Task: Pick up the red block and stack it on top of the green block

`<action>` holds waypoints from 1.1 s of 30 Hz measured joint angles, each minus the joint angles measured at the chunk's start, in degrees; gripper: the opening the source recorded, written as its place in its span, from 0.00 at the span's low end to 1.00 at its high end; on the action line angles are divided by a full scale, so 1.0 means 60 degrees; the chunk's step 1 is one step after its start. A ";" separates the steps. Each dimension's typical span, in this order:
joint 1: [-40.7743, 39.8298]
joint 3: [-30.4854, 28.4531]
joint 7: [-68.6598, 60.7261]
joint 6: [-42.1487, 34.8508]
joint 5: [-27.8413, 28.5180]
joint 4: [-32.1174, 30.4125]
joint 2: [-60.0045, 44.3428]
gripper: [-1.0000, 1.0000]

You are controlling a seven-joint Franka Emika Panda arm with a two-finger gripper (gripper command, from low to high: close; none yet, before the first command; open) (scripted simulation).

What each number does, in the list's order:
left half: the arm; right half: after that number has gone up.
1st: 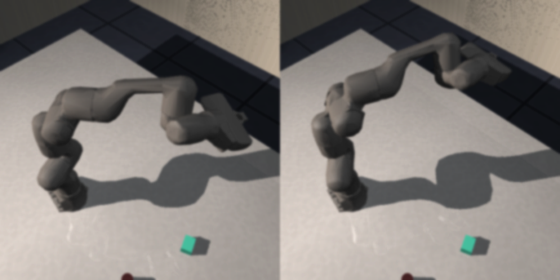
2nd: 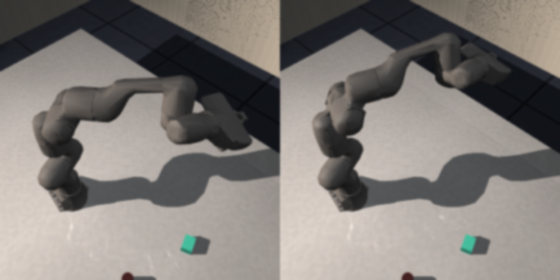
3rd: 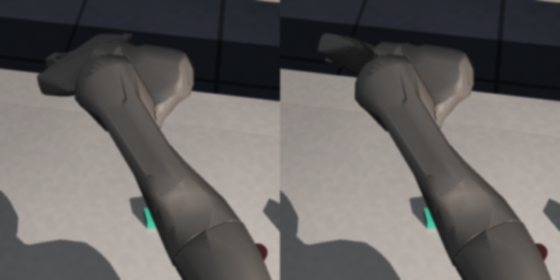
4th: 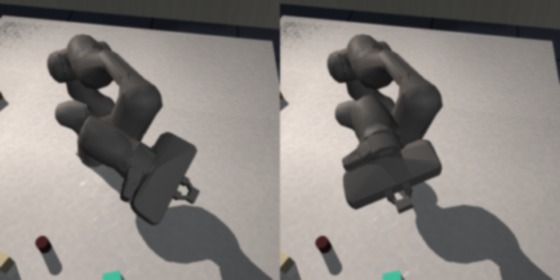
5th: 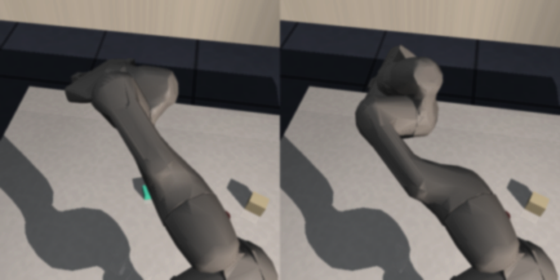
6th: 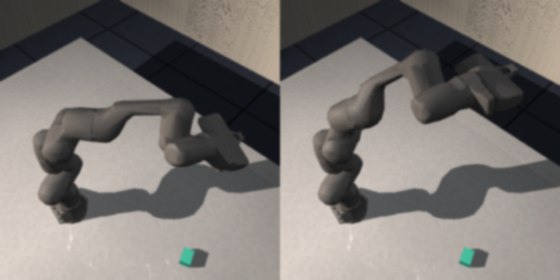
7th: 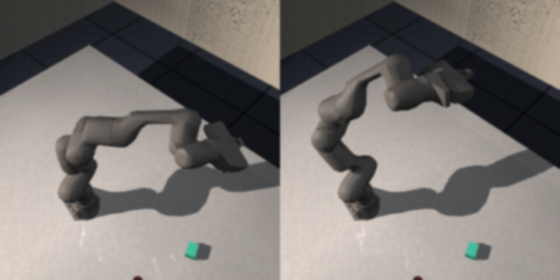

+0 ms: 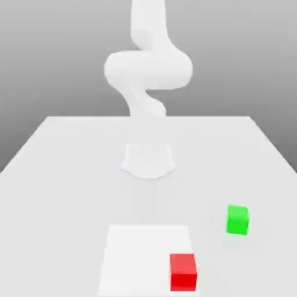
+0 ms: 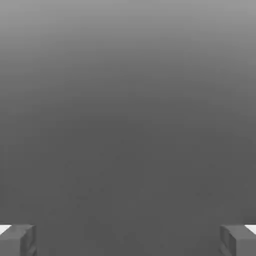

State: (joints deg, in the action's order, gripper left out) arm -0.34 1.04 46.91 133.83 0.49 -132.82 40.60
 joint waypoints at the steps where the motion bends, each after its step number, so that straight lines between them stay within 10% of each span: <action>1: -0.0026 0.0076 0.0076 0.0147 0.0034 -0.0075 -0.0376 0.50; 29: 0.0391 0.0720 0.1821 0.4617 0.0868 -0.1494 -1.0076 0.50; 30: 0.0442 0.0658 0.1864 0.4809 0.0925 -0.1459 -1.0307 0.00; 33: 0.0442 0.0660 0.1868 0.4811 0.0929 -0.1459 -1.0307 0.00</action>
State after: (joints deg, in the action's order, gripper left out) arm 2.31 5.00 58.12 162.70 6.07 -141.58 -21.24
